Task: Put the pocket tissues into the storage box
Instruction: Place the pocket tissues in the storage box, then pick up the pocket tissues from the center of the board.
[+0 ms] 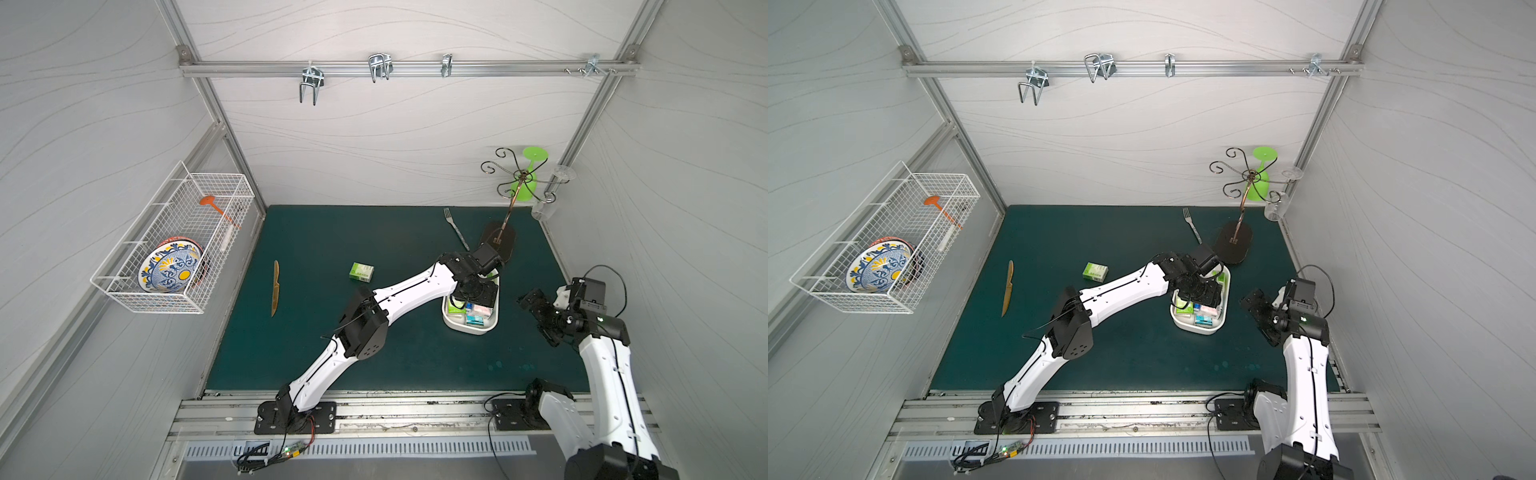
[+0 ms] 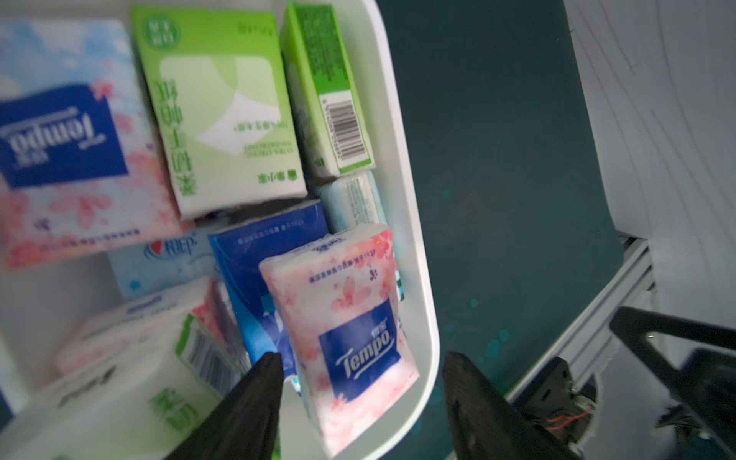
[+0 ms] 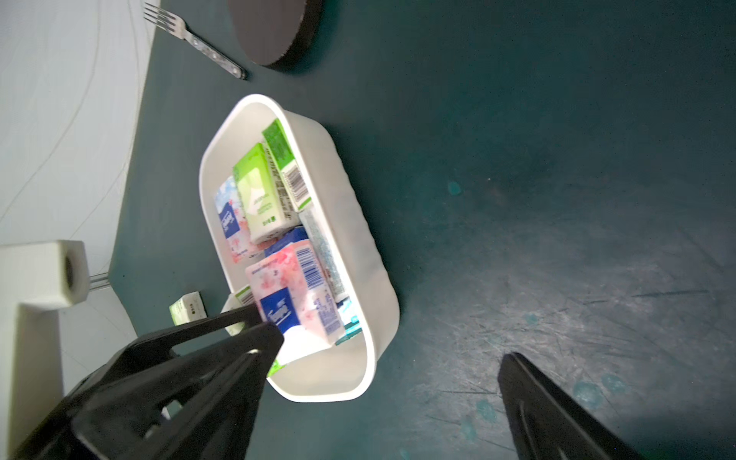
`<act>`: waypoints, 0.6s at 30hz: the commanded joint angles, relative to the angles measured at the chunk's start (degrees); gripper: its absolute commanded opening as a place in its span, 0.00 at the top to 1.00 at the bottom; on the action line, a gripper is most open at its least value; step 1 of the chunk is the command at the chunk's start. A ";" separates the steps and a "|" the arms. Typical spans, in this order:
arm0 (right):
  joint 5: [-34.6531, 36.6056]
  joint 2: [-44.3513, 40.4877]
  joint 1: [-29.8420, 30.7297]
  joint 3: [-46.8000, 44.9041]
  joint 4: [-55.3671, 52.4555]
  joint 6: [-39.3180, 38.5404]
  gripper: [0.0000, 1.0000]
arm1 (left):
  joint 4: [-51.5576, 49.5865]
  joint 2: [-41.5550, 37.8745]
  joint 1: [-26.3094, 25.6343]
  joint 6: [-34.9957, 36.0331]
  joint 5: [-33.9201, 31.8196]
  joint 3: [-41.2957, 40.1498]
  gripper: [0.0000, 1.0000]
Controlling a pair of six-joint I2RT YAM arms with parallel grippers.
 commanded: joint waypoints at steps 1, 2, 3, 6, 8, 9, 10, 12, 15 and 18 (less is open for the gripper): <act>0.40 -0.73 3.14 2.59 -0.58 -1.05 0.02 | 1.94 -6.49 0.74 -0.63 -1.09 -1.27 0.27; 1.96 -0.60 5.18 3.35 -0.62 -1.04 0.02 | 2.71 -8.27 1.42 -1.22 -0.98 -2.92 0.26; 3.45 -0.35 7.19 4.11 -0.75 -0.91 0.02 | 3.64 -9.83 2.03 -1.81 -0.92 -4.84 0.25; 8.21 1.47 15.07 6.86 -0.62 -0.89 0.03 | 6.98 -16.17 4.67 -3.81 -0.84 -11.97 0.23; 11.15 3.95 21.43 8.92 -0.16 -1.02 0.03 | 9.14 -21.23 6.85 -4.92 -1.66 -17.22 0.22; 12.28 5.09 24.05 9.91 0.03 -1.15 0.03 | 9.83 -23.33 7.88 -5.31 -2.18 -19.45 0.22; 13.60 6.61 26.63 10.86 0.42 -1.17 0.03 | 10.67 -25.52 9.28 -5.84 -2.97 -22.03 0.22; 15.76 9.28 31.80 12.64 1.16 -1.37 0.03 | 11.77 -29.50 12.24 -7.14 -3.91 -27.70 0.21; 17.37 13.84 37.51 15.22 2.60 -1.79 0.01 | 13.05 -34.93 17.94 -10.08 -4.72 -36.39 0.20; 18.90 18.45 42.03 17.71 3.27 -2.38 0.01 | 14.62 -39.13 23.57 -13.08 -6.24 -45.09 0.18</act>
